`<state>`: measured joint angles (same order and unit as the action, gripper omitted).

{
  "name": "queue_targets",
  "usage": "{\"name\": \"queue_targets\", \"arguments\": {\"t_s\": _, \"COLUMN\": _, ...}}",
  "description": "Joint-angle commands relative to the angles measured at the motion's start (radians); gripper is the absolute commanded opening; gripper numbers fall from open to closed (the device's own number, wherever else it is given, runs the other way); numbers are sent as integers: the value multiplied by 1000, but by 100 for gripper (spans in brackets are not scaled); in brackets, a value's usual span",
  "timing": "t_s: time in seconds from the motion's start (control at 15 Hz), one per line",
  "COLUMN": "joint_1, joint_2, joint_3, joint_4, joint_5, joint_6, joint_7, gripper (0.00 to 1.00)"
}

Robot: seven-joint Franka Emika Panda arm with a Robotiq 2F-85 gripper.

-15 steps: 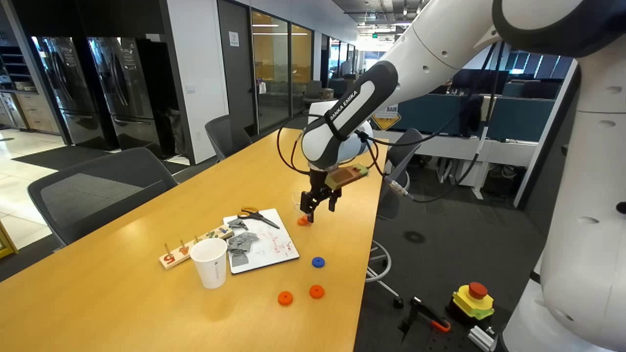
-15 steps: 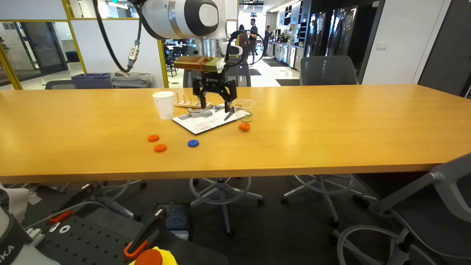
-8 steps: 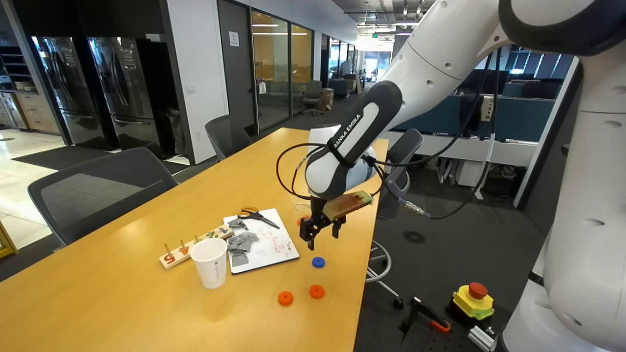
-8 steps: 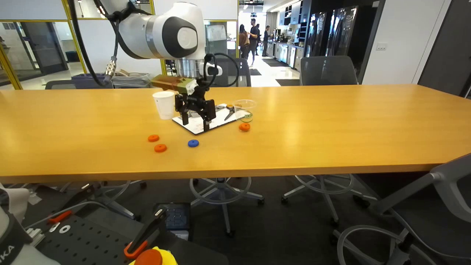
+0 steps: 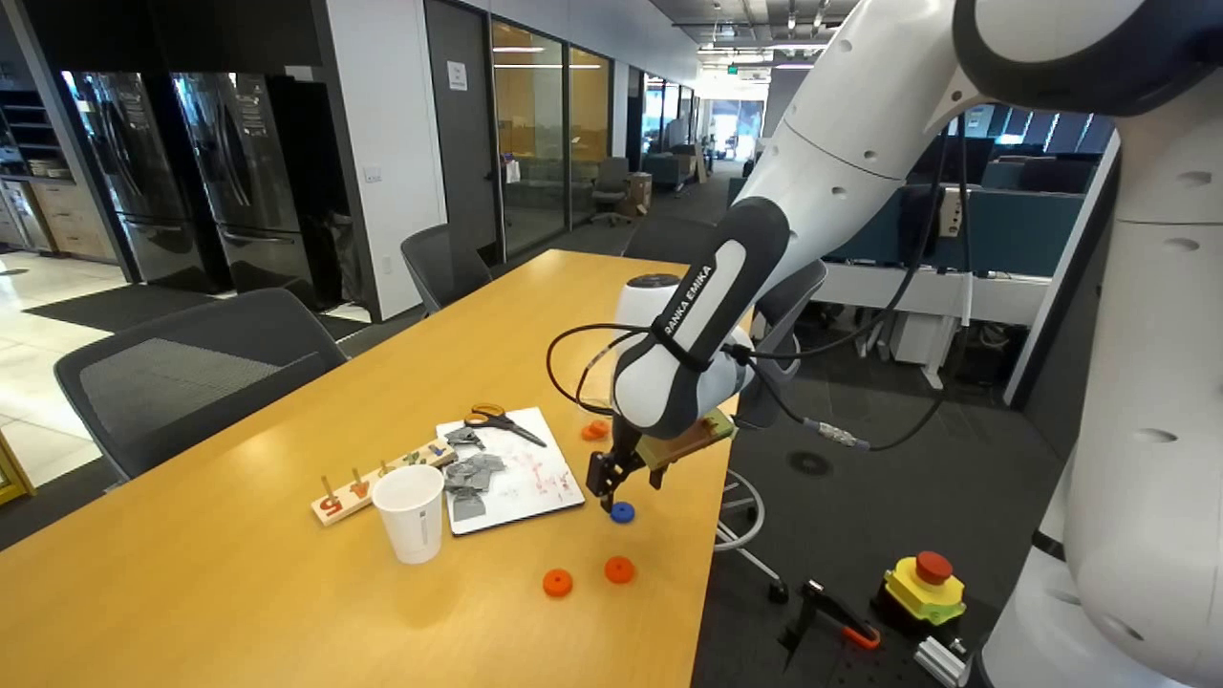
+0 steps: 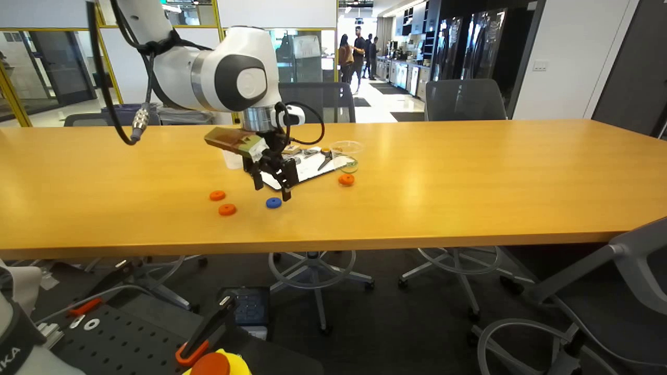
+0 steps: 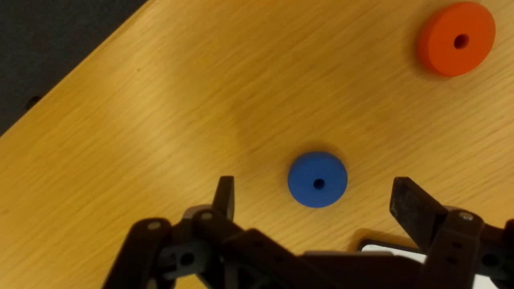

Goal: Put the orange rings inside the clear cup, put the blue ring inside the white cup

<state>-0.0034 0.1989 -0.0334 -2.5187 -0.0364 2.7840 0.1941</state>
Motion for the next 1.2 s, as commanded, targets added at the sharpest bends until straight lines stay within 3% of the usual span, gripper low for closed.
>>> {"name": "queue_targets", "arguments": {"t_s": 0.0, "joint_1": 23, "joint_2": 7, "joint_3": -6, "joint_4": -25, "joint_5": 2, "joint_6": 51, "joint_7": 21, "gripper": 100}}
{"name": "queue_targets", "arguments": {"t_s": 1.13, "joint_1": 58, "joint_2": 85, "joint_3": -35, "joint_4": 40, "joint_5": -9, "joint_6": 48, "joint_7": 47, "gripper": 100}}
